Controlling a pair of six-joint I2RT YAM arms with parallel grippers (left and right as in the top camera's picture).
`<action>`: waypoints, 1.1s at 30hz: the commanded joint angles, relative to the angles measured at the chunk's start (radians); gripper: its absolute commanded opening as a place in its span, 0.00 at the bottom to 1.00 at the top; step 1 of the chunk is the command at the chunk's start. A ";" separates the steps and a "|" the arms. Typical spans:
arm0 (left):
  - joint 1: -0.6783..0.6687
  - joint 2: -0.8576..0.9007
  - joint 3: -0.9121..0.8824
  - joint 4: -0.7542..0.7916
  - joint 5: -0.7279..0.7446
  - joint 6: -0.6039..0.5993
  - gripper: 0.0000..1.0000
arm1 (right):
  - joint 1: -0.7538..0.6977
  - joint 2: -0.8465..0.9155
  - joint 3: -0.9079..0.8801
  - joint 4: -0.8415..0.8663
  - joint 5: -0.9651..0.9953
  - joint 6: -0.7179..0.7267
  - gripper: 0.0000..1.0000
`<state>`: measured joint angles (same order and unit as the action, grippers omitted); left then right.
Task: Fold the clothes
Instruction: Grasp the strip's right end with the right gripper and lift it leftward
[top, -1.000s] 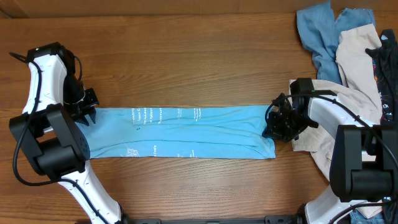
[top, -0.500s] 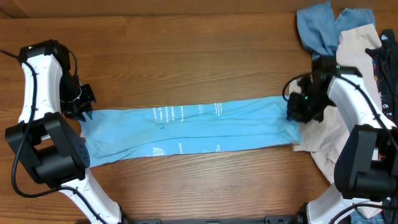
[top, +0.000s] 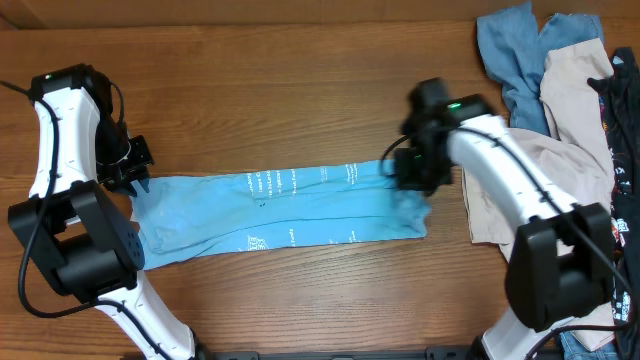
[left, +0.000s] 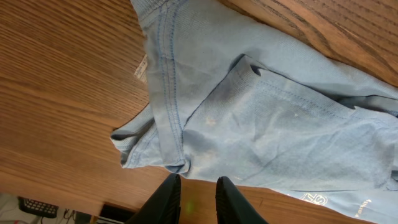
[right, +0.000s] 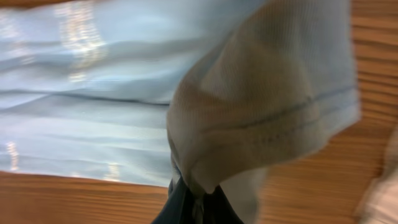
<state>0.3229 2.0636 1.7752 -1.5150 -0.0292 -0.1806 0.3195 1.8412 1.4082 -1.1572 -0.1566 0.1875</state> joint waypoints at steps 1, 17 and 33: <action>0.003 -0.026 0.012 -0.005 0.013 0.016 0.23 | 0.096 -0.001 0.025 0.043 -0.001 0.085 0.04; 0.003 -0.026 0.012 -0.005 0.030 0.016 0.23 | 0.338 0.010 0.025 0.257 -0.002 0.135 0.04; 0.003 -0.026 0.012 -0.003 0.030 0.016 0.22 | 0.356 0.035 0.024 0.323 -0.047 0.131 0.04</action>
<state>0.3229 2.0636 1.7752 -1.5181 -0.0116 -0.1806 0.6693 1.8763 1.4082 -0.8452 -0.1844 0.3141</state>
